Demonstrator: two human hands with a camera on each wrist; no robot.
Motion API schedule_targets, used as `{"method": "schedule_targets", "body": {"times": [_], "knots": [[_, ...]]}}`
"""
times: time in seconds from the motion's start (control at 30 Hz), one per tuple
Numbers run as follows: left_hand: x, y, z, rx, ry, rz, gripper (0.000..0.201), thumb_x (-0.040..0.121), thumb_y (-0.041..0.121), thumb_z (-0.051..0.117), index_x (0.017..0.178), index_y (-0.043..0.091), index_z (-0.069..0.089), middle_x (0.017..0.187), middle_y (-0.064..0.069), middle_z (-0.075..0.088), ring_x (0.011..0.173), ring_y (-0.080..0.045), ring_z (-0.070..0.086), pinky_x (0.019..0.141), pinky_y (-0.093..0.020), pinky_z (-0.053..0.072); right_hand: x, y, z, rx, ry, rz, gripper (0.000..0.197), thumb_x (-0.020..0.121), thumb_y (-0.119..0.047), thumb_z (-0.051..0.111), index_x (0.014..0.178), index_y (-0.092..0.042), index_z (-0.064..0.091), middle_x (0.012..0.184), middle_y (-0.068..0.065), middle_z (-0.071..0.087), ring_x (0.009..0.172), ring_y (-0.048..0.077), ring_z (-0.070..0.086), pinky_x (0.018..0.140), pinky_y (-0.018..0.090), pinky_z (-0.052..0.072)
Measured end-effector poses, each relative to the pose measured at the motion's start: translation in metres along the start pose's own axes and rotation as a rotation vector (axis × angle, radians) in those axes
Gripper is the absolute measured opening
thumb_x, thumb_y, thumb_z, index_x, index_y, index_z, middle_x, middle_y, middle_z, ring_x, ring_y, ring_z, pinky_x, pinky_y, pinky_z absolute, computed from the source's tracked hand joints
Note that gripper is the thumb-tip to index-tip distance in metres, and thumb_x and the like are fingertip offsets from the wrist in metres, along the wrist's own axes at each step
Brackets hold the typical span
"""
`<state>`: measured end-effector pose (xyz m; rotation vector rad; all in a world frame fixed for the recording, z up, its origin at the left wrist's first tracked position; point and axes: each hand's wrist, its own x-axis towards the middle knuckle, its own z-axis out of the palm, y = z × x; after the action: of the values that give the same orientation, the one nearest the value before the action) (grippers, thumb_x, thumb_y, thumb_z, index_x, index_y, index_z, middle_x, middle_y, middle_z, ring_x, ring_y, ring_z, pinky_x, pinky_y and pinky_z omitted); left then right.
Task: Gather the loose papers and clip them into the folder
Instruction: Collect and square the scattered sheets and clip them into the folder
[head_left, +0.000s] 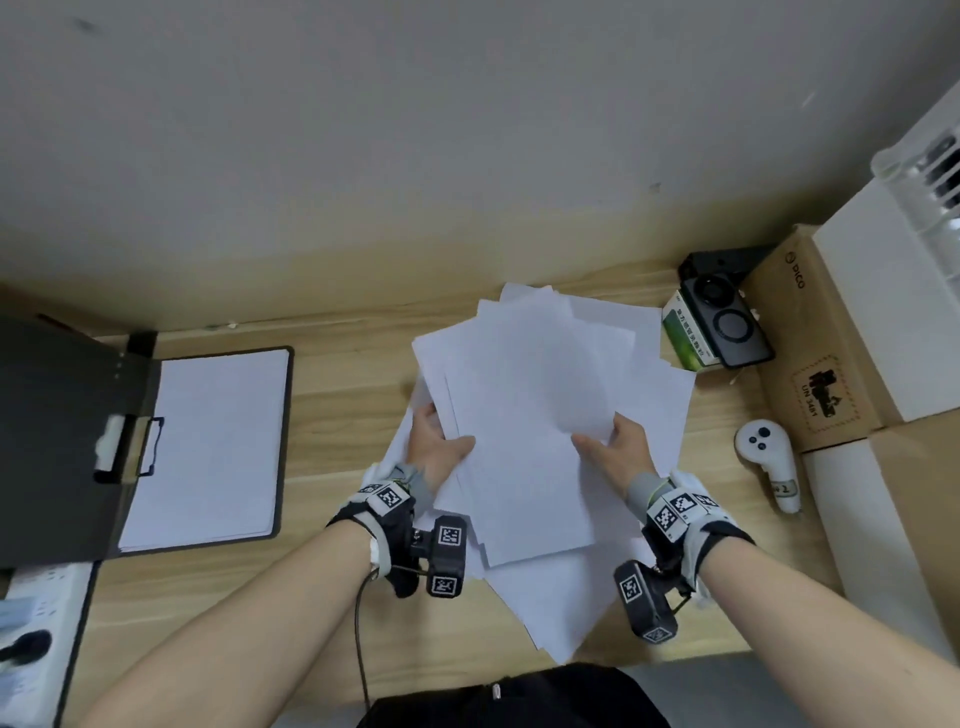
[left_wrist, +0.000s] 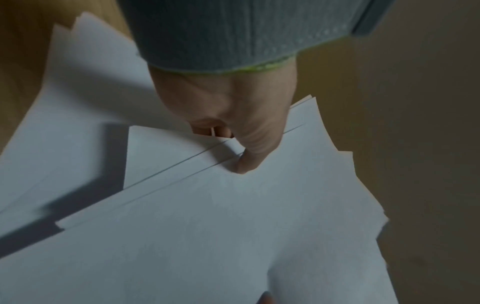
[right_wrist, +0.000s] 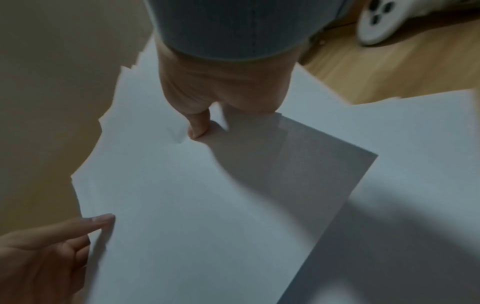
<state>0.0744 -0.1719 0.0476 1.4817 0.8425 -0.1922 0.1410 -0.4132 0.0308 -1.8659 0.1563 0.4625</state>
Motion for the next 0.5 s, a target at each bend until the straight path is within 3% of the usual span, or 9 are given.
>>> {"method": "schedule_targets", "body": {"times": [0.07, 0.17, 0.3, 0.43, 0.5], "knots": [[-0.003, 0.022, -0.026, -0.031, 0.004, 0.031, 0.049, 0.079, -0.011, 0.065, 0.118, 0.015, 0.051, 0.114, -0.013, 0.068, 0.094, -0.026, 0.067, 0.076, -0.036, 0.058, 0.001, -0.031, 0.018, 0.020, -0.028, -0.037, 0.025, 0.082, 0.001, 0.072, 0.102, -0.012, 0.066, 0.095, 0.005, 0.071, 0.082, 0.017, 0.065, 0.075, 0.023, 0.054], [-0.001, 0.057, -0.063, -0.049, 0.035, 0.058, 0.034, 0.077, -0.010, 0.066, 0.107, 0.005, 0.062, 0.111, -0.020, 0.069, 0.101, -0.037, 0.068, 0.089, -0.052, 0.055, 0.007, -0.079, 0.042, 0.084, -0.069, -0.071, 0.025, 0.081, 0.001, 0.074, 0.101, -0.011, 0.066, 0.089, 0.000, 0.071, 0.075, 0.012, 0.066, 0.063, 0.016, 0.055], [-0.013, 0.105, -0.108, -0.077, 0.059, 0.173, 0.028, 0.080, -0.009, 0.064, 0.104, 0.005, 0.064, 0.104, -0.012, 0.071, 0.089, -0.027, 0.069, 0.084, -0.041, 0.057, 0.006, -0.130, 0.073, 0.145, -0.063, -0.124, 0.019, 0.079, -0.002, 0.078, 0.089, -0.012, 0.065, 0.081, -0.001, 0.070, 0.065, 0.008, 0.066, 0.056, 0.019, 0.053], [-0.023, 0.116, -0.145, -0.040, 0.076, 0.224, 0.041, 0.078, -0.011, 0.065, 0.117, 0.002, 0.060, 0.111, -0.011, 0.069, 0.098, -0.028, 0.067, 0.090, -0.041, 0.055, 0.001, -0.141, 0.098, 0.216, -0.078, -0.137, 0.030, 0.073, -0.007, 0.084, 0.098, -0.005, 0.069, 0.088, 0.004, 0.075, 0.074, 0.013, 0.072, 0.068, 0.027, 0.056], [-0.024, 0.100, -0.156, 0.014, 0.075, 0.231, 0.041, 0.076, -0.009, 0.069, 0.114, 0.001, 0.061, 0.111, -0.012, 0.069, 0.098, -0.027, 0.067, 0.089, -0.039, 0.055, -0.007, -0.131, 0.108, 0.191, -0.093, -0.102, 0.036, 0.069, -0.009, 0.087, 0.100, -0.003, 0.069, 0.092, 0.008, 0.076, 0.081, 0.019, 0.073, 0.075, 0.031, 0.058]]}}
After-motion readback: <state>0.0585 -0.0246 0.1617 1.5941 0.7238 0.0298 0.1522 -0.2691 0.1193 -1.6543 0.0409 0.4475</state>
